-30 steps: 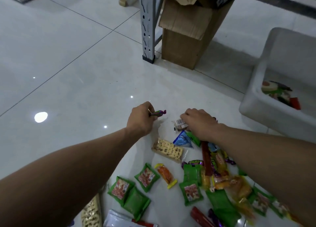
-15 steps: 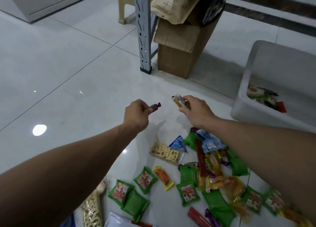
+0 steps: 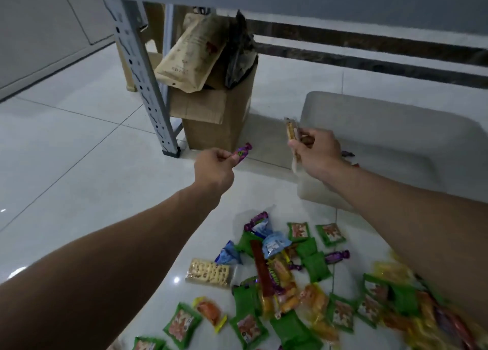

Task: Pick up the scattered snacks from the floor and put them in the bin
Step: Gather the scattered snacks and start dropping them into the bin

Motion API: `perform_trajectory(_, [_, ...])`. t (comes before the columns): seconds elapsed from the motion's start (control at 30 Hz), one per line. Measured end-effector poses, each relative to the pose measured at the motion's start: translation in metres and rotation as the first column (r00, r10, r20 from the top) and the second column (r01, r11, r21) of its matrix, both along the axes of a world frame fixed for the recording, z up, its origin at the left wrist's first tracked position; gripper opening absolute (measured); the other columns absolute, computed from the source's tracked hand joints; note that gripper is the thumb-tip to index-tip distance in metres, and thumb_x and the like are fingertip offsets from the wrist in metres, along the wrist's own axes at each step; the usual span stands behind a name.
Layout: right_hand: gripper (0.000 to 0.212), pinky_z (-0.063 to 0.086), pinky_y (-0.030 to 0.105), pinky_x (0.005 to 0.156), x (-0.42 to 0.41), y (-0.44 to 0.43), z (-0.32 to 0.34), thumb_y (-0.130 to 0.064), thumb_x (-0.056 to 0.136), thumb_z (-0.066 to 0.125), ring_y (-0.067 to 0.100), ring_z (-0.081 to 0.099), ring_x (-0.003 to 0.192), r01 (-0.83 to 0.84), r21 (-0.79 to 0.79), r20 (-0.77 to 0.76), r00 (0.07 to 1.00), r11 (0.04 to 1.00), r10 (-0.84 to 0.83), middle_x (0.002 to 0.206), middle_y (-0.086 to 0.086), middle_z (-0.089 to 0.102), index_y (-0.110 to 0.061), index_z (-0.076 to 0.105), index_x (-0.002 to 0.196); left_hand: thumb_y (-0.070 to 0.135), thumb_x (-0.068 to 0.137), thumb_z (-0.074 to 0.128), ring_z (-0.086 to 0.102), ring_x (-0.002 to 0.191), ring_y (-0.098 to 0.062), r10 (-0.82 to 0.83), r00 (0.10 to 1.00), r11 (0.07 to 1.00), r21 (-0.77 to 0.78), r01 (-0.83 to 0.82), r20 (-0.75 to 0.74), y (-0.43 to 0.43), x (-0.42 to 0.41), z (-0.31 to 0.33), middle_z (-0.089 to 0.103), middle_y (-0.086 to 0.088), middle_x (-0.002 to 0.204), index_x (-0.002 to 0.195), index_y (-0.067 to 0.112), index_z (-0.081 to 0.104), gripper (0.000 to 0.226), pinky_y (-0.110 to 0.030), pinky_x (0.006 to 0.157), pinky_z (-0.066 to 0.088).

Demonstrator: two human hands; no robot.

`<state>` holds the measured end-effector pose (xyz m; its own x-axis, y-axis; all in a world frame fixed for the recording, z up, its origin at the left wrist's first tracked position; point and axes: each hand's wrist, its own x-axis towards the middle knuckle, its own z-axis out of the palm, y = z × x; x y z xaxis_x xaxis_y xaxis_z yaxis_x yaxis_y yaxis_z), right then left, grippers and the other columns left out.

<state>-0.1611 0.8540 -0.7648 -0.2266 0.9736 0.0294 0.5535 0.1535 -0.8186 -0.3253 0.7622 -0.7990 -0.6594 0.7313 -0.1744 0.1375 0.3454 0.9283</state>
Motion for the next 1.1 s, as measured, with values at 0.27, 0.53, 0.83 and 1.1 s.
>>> perform_trajectory(0.27, [0.026, 0.051, 0.025, 0.081, 0.066, 0.047, 0.009, -0.025, 0.092, 0.063, 0.014, 0.063, 0.087, 0.222, 0.003, -0.145, 0.965, 0.975, -0.219, 0.101, 0.0, 0.069, -0.018, 0.068, 0.116, 0.017, 0.087, 0.068, 0.049, 0.061, -0.016, -0.142, 0.989, 0.989, 0.042, 0.144, -0.047, 0.078, 0.077, 0.018, 0.059, -0.005, 0.067, 0.069, 0.011, 0.064, 0.02, -0.028, 0.062, 0.041])
perform_trajectory(0.53, [0.018, 0.053, 0.028, 0.081, 0.118, 0.093, -0.02, -0.026, 0.091, 0.064, 0.017, 0.065, 0.086, 0.289, -0.069, -0.152, 0.943, 0.955, -0.296, 0.096, 0.002, 0.07, -0.018, 0.071, 0.105, 0.014, 0.092, 0.062, 0.054, 0.068, -0.015, -0.136, 0.99, 0.99, -0.019, 0.137, 0.043, 0.141, 0.155, -0.004, 0.059, -0.003, 0.073, 0.08, 0.006, 0.064, 0.014, -0.026, 0.062, 0.043])
perform_trajectory(0.83, [0.016, 0.046, 0.02, 0.069, 0.146, 0.119, -0.05, -0.027, 0.089, 0.066, 0.012, 0.064, 0.079, 0.328, -0.159, -0.182, 0.917, 0.931, -0.354, 0.09, -0.002, 0.069, -0.021, 0.07, 0.103, 0.025, 0.095, 0.056, 0.06, 0.09, -0.021, -0.078, 0.996, 0.994, -0.073, 0.08, 0.032, 0.174, 0.186, -0.022, 0.063, -0.002, 0.101, 0.103, 0.019, 0.057, 0.01, -0.034, 0.077, 0.053])
perform_trajectory(1.1, [0.018, 0.046, 0.022, 0.071, 0.16, 0.125, -0.06, -0.029, 0.088, 0.067, 0.016, 0.063, 0.08, 0.393, -0.162, -0.089, 0.908, 0.905, -0.41, 0.09, 0.0, 0.067, -0.016, 0.07, 0.101, 0.03, 0.095, 0.057, 0.055, 0.101, -0.013, -0.233, 0.96, 0.972, -0.025, 0.232, -0.152, 0.169, 0.185, -0.022, 0.057, 0.007, 0.109, 0.131, 0.026, 0.05, 0.037, -0.038, 0.097, 0.049])
